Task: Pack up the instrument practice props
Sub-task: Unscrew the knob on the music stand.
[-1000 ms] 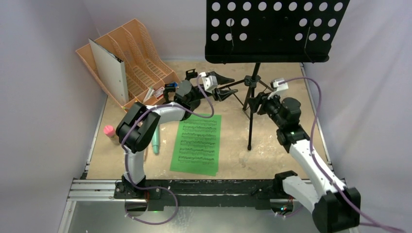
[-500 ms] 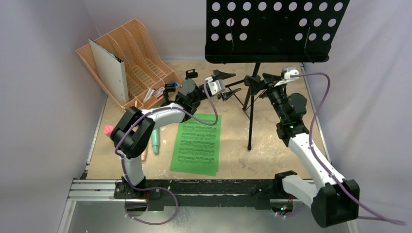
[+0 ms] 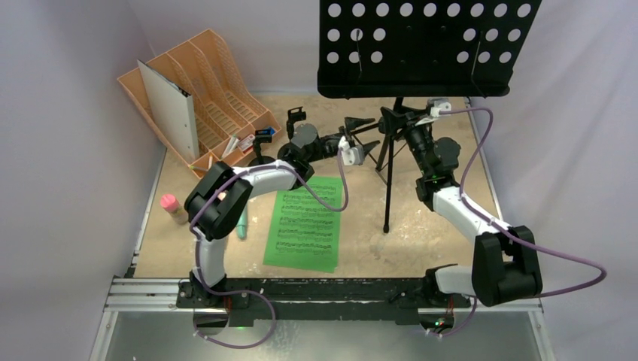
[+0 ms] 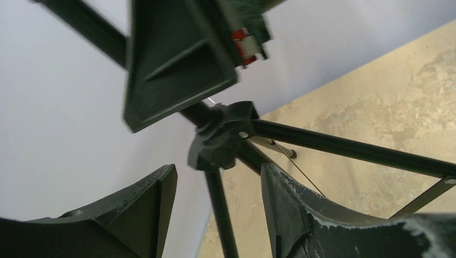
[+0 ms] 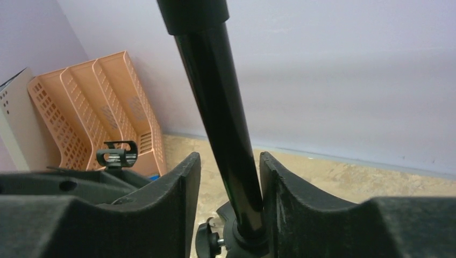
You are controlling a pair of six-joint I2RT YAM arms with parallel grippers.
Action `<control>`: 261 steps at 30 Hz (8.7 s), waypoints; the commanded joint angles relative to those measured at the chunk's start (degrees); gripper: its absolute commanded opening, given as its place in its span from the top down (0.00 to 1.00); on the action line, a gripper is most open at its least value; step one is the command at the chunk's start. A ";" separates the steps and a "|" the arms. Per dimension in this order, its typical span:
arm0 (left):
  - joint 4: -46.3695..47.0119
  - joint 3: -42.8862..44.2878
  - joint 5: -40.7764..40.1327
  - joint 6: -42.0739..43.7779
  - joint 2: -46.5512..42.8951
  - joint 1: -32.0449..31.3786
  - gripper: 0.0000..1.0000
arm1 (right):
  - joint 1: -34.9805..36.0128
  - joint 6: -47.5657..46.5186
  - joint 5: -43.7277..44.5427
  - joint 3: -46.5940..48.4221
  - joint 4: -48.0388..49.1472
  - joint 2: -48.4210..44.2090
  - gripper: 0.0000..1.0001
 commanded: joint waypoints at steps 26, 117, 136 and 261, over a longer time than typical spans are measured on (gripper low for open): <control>-3.06 5.03 -7.84 27.33 3.75 -6.14 0.52 | -3.90 -3.73 -13.72 4.21 -1.46 -1.52 0.92; -12.44 6.03 -19.67 12.56 -3.54 -9.14 0.66 | -3.90 -4.45 -13.88 3.44 -3.96 -2.14 0.98; -16.90 9.03 -25.50 -0.01 -2.81 -9.06 1.00 | -3.95 -4.63 -14.49 3.87 -4.67 -1.79 0.98; -16.44 2.57 -32.20 -101.57 -10.63 -5.18 1.00 | -3.95 -5.99 -13.46 4.47 -8.00 -3.33 0.98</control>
